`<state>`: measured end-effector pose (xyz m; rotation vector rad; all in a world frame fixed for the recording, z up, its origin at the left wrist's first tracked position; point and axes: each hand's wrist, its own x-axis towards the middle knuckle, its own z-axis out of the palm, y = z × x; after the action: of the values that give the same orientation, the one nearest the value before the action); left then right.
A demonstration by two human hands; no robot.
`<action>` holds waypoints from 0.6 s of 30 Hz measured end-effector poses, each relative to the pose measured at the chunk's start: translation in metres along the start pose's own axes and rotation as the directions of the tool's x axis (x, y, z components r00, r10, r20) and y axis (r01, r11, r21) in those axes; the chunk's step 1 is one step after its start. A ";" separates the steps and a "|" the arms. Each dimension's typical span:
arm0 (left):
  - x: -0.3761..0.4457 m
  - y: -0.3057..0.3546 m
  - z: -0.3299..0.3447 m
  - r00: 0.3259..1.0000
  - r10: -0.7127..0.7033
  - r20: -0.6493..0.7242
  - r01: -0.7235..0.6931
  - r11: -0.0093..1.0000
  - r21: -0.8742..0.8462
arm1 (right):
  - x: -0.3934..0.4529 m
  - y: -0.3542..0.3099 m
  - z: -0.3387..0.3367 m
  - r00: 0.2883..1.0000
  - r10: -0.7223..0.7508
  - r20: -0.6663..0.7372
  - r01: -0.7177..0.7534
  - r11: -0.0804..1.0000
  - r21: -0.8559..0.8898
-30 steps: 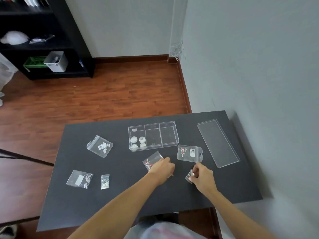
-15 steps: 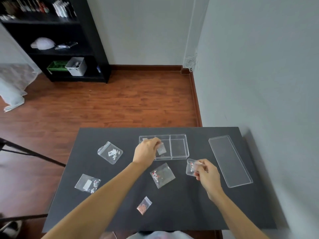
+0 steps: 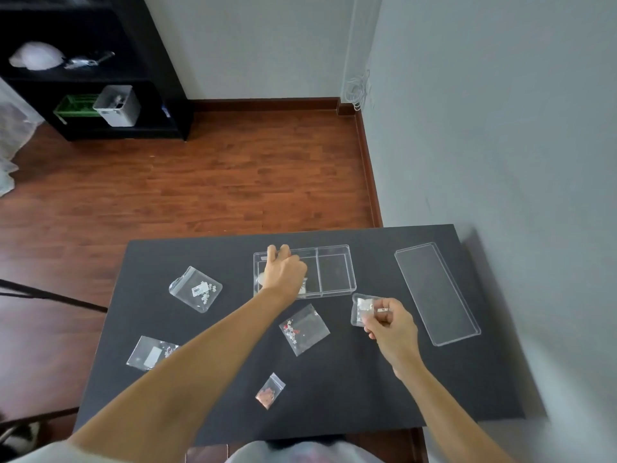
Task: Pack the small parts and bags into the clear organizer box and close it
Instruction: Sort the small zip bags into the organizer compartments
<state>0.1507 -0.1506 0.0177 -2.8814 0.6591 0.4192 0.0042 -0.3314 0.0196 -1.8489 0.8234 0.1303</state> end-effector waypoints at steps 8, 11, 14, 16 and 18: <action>-0.002 0.000 0.001 1.000 0.016 -0.003 -0.015 0.998 0.061 | 0.001 -0.011 0.009 0.996 -0.086 -0.014 0.085 0.996 -0.021; -0.010 -0.004 0.004 0.995 0.024 -0.099 -0.025 1.000 -0.014 | 0.004 -0.018 0.010 0.989 -0.150 0.022 0.150 0.988 -0.047; -0.025 -0.016 0.007 0.970 -0.031 -0.241 -0.011 0.986 -0.169 | 0.010 -0.029 0.012 0.974 -0.219 0.051 0.224 0.968 -0.118; -0.040 -0.030 0.009 0.946 -0.099 -0.310 0.002 0.954 -0.299 | 0.015 -0.040 0.015 0.967 -0.247 0.063 0.255 0.951 -0.175; -0.056 -0.047 0.013 0.932 -0.171 -0.319 0.030 0.915 -0.403 | 0.019 -0.051 0.019 0.958 -0.274 0.086 0.286 0.937 -0.203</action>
<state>0.1199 -0.0828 0.0264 -3.4017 0.5130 0.0168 0.0542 -0.3142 0.0428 -2.1358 0.5141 0.0915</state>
